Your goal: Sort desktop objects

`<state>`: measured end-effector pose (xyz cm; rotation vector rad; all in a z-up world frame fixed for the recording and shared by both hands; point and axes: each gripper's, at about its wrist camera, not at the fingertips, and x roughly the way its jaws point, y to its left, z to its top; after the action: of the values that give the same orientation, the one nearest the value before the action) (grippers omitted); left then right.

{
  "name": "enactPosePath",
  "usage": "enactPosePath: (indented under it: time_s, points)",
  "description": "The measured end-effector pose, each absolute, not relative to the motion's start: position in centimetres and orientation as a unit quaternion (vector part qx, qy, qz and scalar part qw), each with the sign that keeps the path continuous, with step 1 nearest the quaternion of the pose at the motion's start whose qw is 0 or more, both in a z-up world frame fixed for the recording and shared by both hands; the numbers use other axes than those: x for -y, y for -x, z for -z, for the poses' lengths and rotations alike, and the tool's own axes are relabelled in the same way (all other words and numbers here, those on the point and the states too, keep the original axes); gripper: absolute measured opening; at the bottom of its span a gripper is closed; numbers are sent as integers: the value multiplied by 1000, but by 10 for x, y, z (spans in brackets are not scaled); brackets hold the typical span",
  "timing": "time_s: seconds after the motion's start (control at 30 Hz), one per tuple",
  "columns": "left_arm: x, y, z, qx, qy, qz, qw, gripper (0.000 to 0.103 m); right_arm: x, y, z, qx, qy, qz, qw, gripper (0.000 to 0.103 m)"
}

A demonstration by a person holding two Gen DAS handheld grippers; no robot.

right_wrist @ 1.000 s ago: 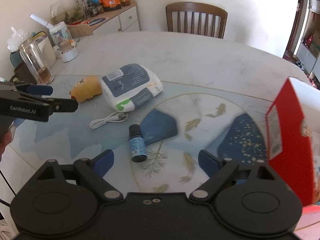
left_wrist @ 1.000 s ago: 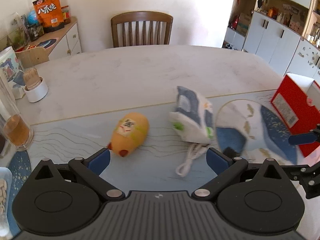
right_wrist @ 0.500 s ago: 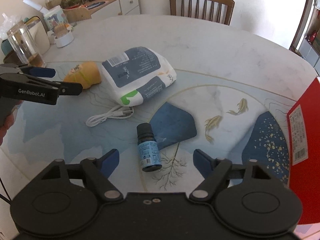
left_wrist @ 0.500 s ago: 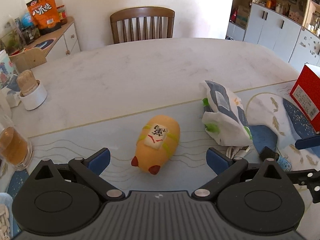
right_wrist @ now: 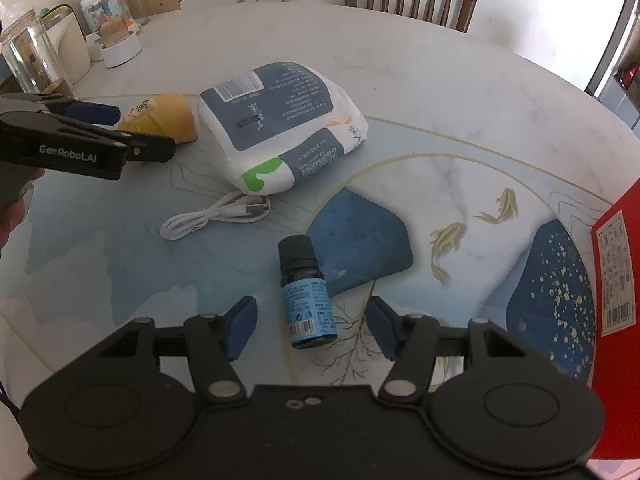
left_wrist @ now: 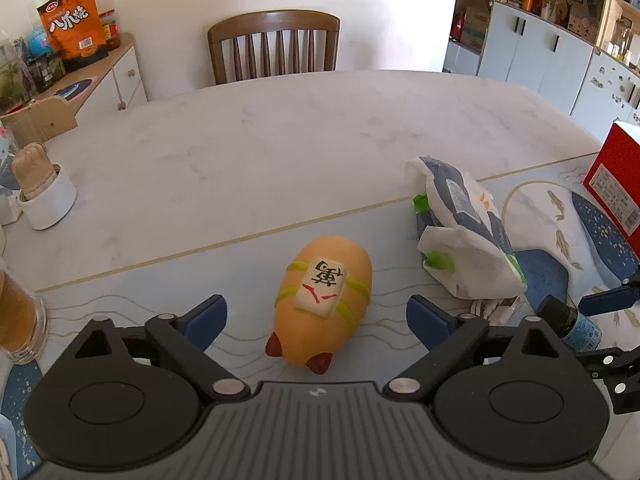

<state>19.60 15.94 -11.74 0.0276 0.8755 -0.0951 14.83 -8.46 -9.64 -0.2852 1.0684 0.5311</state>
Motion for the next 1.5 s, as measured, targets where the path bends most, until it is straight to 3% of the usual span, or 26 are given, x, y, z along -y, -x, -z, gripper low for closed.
enactPosePath:
  time_s: [0.17,0.33,0.53,0.7,1.5]
  points:
    - [-159,-199,122,-426,-17,51,903,80,80,-148,98,-496,145,-249,819,56]
    - [-157,-201,124,-424,-22,53,904,60,77,-146,96,-495,147,-255,818,45]
    - [-156,-202,124,-428,-22,54,902,49,77,-145,95,-496,146,-255,817,29]
    - [-154,-203,122,-432,-27,50,900,48,80,-147,94,-498,139,-253,818,23]
    - [-128,-145,86,-425,-2,37,904,46,116,-128,65,-489,86,-256,829,23]
